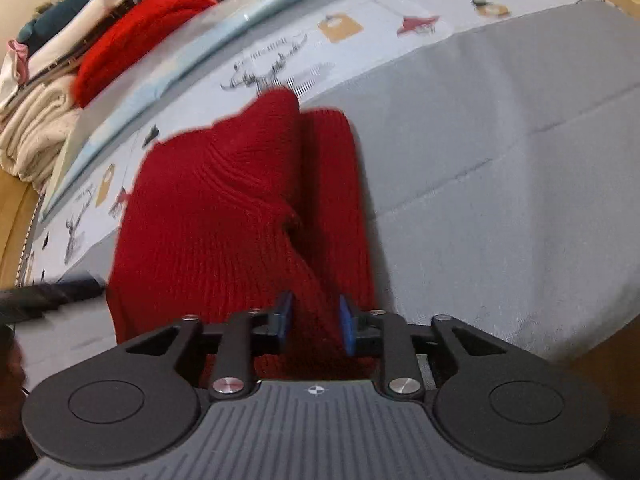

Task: Fold small clothes
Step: 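Pinch the folded red sweater edge with the right tool while the left tool grips it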

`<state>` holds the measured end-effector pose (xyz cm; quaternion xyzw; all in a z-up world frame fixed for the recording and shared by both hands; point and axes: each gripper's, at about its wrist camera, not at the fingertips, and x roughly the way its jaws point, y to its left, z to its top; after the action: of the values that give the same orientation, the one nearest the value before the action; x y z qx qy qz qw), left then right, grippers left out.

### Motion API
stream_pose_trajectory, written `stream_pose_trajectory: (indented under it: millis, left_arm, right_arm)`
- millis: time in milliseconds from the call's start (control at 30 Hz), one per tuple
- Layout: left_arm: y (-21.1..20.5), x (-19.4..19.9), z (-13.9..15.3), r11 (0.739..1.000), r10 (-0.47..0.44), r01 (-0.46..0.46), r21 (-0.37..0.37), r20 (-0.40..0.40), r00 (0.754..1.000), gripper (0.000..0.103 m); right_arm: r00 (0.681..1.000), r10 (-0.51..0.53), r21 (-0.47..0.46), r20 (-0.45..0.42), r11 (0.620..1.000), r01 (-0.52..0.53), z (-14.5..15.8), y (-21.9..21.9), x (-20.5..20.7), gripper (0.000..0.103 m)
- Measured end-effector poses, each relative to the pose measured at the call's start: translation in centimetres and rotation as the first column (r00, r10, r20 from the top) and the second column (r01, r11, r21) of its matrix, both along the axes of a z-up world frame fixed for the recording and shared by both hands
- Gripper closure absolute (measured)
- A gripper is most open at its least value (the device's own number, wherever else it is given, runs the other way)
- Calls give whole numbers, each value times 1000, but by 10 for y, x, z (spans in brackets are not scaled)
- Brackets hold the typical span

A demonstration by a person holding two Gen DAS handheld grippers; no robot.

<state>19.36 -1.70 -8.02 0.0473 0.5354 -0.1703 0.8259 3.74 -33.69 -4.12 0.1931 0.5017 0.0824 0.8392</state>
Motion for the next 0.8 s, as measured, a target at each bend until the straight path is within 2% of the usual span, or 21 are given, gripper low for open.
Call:
stream_pose_trajectory:
  millis: [33, 100, 200, 267, 333, 367, 433, 567, 633, 733, 800]
  left_arm:
    - [-4, -1, -11, 999, -18, 19, 47, -27, 999, 26]
    - [-8, -3, -20, 995, -45, 49, 86, -43, 998, 26]
    - [-3, -2, -17, 997, -50, 53, 59, -48, 998, 26]
    - [2, -3, -24, 997, -51, 56, 54, -88, 995, 25]
    - [2, -5, -30, 993, -77, 86, 79, -116, 990, 24]
    - [1, -7, -32, 991, -93, 104, 89, -114, 989, 24]
    - [2, -8, -29, 989, -102, 112, 95, -97, 990, 25]
    - [17, -5, -16, 997, -49, 53, 51, -74, 996, 25]
    - [26, -4, -10, 1000, -22, 23, 18, -50, 999, 25]
    - [38, -1, -5, 1000, 19, -20, -10, -28, 999, 25]
    - [42, 1, -4, 999, 36, -36, -16, -23, 999, 25]
  right_arm:
    - [999, 14, -6, 30, 1000, -13, 6, 2, -1, 75]
    - [996, 40, -23, 83, 999, -38, 17, 7, -6, 75]
    - [990, 89, -34, 111, 996, -85, 23, 11, 2, 75]
    - [992, 116, -89, 55, 990, -111, 15, 15, 11, 75]
    - [987, 143, -167, -70, 974, -153, -4, 20, 18, 63]
    - [985, 141, -174, -104, 972, -158, -10, 20, 21, 63]
    - [985, 135, -147, -108, 978, -151, -3, 16, 23, 63]
    - [991, 134, -111, 3, 985, -133, 32, 11, 38, 63]
    - [992, 123, -95, 40, 988, -118, 44, 9, 52, 59]
    - [993, 112, -92, 44, 990, -108, 41, 9, 84, 57]
    - [993, 117, -85, 16, 990, -116, 33, 12, 106, 57]
